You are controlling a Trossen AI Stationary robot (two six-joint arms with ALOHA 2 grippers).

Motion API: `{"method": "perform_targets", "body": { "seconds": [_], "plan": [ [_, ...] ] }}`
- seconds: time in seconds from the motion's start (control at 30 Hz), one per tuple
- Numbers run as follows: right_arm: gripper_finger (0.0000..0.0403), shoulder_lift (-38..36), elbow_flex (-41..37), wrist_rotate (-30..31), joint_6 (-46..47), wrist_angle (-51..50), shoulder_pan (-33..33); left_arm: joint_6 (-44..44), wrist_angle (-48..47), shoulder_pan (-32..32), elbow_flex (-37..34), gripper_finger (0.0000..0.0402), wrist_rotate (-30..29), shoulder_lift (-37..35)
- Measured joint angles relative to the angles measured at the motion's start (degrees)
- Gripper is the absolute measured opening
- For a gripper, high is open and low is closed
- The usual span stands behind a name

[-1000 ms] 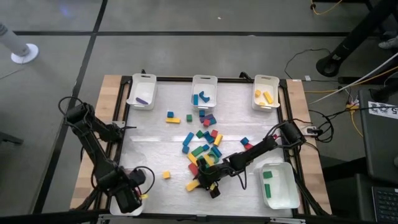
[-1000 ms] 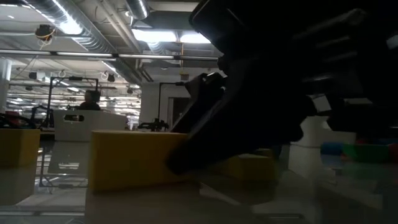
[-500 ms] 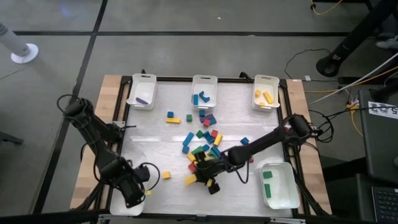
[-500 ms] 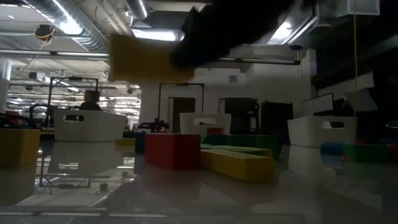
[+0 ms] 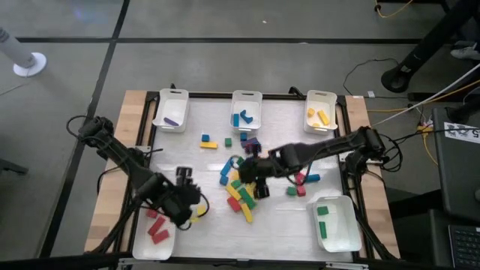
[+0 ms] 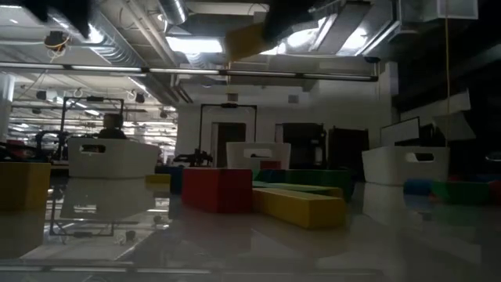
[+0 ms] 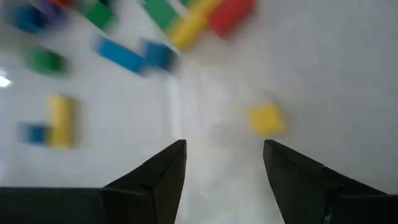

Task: Sort blocks
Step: Put the yellow block into the top right white bin

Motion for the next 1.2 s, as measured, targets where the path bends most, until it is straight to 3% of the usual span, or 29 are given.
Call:
{"method": "perform_targets", "body": {
  "seconds": [0.1,0.23,0.5,0.63,0.97,1.2],
  "plan": [
    [0.0137,-1.2,2.7,5.2,1.4,-7.3,-2.4,5.4,0.1,3.1,0.0,0.0203,-4.9,0.0],
    [0.0137,-2.7,4.4,10.4,5.5,-17.3,-6.3,12.8,-0.6,7.9,0.0,0.0203,-5.6,0.0],
    [0.0139,-3.8,4.0,11.6,10.1,-31.4,-15.7,25.4,-2.8,21.8,0.0,0.0203,-5.6,0.0],
    [0.0139,-3.9,4.0,11.7,10.0,-37.8,-20.3,30.8,-2.6,29.5,0.0,0.0203,-2.7,0.0],
    [0.0139,-8.7,3.9,12.5,4.6,-37.6,-33.4,43.2,4.5,46.6,0.0,0.0203,8.3,0.0],
    [0.0138,-15.3,1.1,12.1,4.6,-37.6,-43.6,44.2,7.8,53.0,0.0,0.0203,9.9,0.0]
  ]
}}
